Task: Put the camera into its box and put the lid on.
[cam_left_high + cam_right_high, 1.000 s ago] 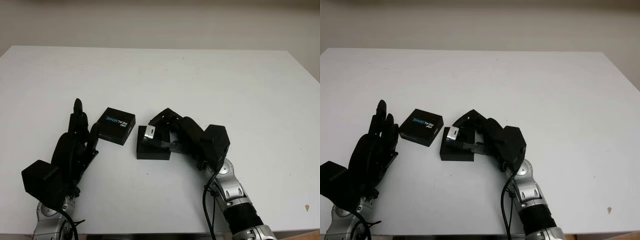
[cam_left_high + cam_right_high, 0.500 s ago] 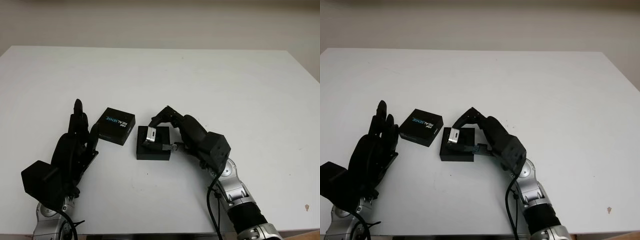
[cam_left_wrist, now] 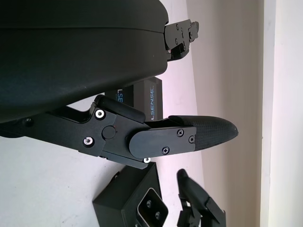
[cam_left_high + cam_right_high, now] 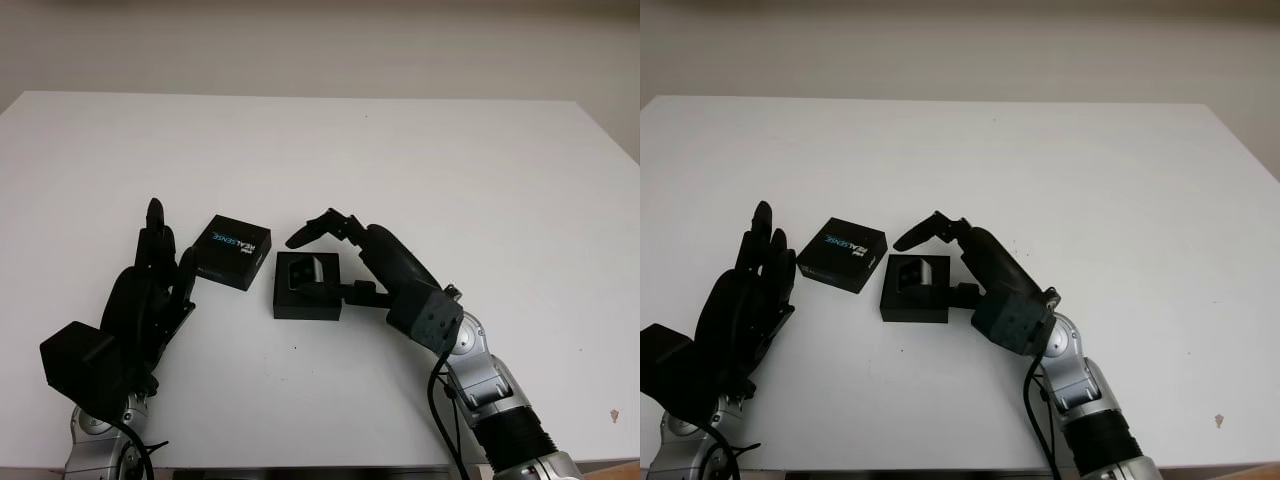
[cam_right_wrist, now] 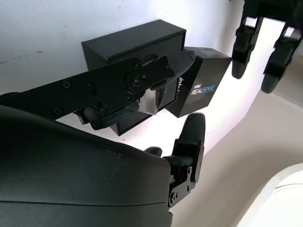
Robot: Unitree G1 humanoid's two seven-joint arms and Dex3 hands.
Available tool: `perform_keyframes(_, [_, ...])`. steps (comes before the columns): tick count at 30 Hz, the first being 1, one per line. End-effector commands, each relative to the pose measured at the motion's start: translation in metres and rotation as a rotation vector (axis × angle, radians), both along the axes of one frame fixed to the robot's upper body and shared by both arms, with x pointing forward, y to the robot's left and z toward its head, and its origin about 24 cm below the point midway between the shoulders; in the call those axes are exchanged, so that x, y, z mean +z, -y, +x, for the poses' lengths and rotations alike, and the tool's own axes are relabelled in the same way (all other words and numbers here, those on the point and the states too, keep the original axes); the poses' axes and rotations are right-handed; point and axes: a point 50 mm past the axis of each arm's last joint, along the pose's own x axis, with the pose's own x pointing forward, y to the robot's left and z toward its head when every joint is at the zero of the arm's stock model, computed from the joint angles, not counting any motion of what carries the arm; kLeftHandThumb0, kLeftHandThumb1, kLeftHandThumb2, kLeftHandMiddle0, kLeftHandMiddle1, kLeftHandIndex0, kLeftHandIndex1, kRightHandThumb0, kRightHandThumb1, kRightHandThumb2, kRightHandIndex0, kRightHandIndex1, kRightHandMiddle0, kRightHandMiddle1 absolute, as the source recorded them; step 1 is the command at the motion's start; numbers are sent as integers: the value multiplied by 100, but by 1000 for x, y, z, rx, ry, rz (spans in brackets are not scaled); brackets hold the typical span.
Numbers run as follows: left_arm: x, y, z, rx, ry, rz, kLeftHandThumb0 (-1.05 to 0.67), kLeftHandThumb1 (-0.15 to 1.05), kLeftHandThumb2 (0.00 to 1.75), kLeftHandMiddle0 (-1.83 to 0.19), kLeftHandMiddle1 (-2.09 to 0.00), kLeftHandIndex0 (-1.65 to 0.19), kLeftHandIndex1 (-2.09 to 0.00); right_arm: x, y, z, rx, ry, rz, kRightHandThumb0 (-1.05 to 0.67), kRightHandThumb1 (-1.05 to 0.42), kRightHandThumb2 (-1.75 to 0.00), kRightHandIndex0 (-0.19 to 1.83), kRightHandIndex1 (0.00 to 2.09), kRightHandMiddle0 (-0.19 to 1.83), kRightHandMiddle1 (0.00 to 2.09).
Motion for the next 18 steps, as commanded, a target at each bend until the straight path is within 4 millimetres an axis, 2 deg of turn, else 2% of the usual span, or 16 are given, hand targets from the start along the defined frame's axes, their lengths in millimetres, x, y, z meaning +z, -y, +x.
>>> perform_keyframes(1, [5,-1,0,-2,15,10,-78,105,49,19,0,19,0,7,2,-4,12,34,-13,-47,-94,-5,-3,47,18,64])
perform_keyframes(6, [5,-1,1,-2,16,13,-78,105,49,19,0,19,0,16,3,-8,36,49,-39,-50,-94,-5,0,27,20,39])
perform_keyframes(14, [7,0,2,0,22,10,-78,105,48,19,0,19,0,23,3,-10,48,53,-69,-51,-94,-6,-1,16,18,25])
perform_keyframes(18, [7,-1,2,-4,20,9,-78,105,48,19,0,19,0,26,3,-14,50,208,-234,-61,-102,-9,6,14,16,17])
